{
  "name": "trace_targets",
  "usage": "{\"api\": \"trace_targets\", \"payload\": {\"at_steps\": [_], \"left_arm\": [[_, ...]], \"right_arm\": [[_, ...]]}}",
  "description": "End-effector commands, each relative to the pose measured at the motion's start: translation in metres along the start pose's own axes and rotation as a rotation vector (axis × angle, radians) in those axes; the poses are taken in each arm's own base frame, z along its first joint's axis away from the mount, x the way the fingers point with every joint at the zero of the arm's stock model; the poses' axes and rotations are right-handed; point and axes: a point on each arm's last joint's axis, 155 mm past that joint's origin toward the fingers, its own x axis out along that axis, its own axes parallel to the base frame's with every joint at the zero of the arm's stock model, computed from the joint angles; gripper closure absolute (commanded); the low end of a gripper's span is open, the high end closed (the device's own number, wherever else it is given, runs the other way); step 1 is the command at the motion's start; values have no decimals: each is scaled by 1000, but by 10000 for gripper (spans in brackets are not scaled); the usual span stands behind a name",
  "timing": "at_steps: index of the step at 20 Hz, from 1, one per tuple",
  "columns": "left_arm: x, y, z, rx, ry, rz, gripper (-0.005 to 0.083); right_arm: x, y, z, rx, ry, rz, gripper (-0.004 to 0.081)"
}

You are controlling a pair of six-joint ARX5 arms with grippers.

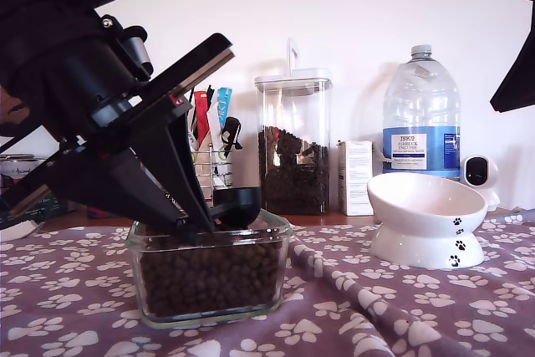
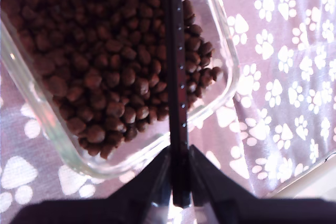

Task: Measure one spoon of cat food and pour it into the food bowl

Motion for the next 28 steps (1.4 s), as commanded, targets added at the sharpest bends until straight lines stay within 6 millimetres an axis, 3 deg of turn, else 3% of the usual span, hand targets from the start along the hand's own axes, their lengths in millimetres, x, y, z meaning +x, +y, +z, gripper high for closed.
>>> {"api": "trace_targets", "payload": {"at_steps": [1,5,10,15,21,24,28], "left_arm": [[-1,2,8,-8,-17,7,737],[-15,9,12,50,-23,31,797],[-48,24,41,236,-143,158,797],[-73,38,72,582,-208,378,797],[-101,70,94,1004,-152,723,797],[-107,71,109,1260,-101,904,797],[-101,69,122,1481,-19,1065,797]], "right_arm": [[-1,1,3,5,-9,6,780],[-1,1,3,9,-9,6,780],[-1,1,3,29,-10,6,780],[-1,1,3,29,-10,6,780],[-1,1,3,29,-11,6,780],[-1,1,4,29,-11,6,780],[-1,1,4,29,-12,6,780]]}}
